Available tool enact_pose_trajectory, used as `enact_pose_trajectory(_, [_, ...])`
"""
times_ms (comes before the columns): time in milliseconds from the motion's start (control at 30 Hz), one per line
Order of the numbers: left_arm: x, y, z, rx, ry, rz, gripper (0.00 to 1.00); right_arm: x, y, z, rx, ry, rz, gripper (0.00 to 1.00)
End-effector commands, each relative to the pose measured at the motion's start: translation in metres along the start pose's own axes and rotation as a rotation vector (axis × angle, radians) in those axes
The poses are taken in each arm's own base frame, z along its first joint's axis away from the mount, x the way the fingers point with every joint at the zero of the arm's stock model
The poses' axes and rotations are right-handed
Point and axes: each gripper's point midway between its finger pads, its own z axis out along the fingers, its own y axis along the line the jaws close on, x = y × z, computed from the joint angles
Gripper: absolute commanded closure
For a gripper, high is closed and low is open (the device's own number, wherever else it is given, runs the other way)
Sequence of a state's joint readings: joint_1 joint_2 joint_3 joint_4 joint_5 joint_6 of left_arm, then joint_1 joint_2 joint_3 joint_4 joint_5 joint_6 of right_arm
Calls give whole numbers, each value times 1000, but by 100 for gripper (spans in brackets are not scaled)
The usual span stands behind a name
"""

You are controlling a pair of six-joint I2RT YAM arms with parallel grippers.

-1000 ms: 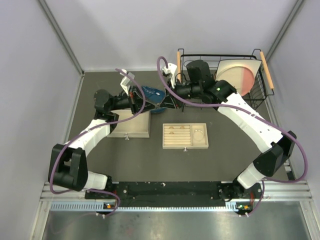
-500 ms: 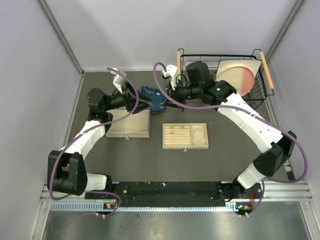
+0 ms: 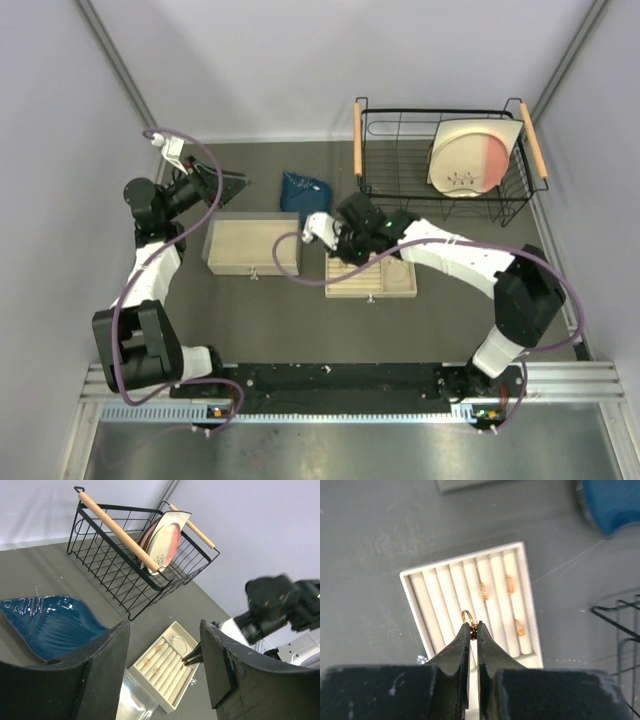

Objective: Organize the mixed jewelry

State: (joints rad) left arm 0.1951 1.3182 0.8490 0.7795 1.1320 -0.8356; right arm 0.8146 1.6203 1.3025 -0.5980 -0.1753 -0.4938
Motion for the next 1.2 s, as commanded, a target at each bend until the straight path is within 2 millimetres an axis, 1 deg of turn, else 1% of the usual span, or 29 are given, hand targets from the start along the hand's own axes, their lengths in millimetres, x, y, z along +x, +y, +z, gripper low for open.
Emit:
enact_pose_trajectory(0, [-11,2,-3,-17,-12,18,37,5,-1,26,85,19,-127,100])
enact_pose_trajectory(133, [-5,8,-6,-30,-3,7,37,16,4,45,105,53,-144,100])
enact_pose_trajectory(267, [-2,10,-7,-31,0,5,37,27,3,53,141,85,-154,100])
enact_pose_trajectory(333, [-2,13,-9,-36,-2,1,38,27,5,57,140,85,-158,100])
enact_pose_trajectory(600, [2,14,-9,-33,4,-5,38,31,9,64,132,98,-168,100])
enact_pose_trajectory(833, [4,17,-11,-36,9,-11,39,35,17,65,112,100,-174,100])
enact_pose_trajectory(1167, [9,19,-11,-36,15,-24,39,43,24,69,94,112,-177,100])
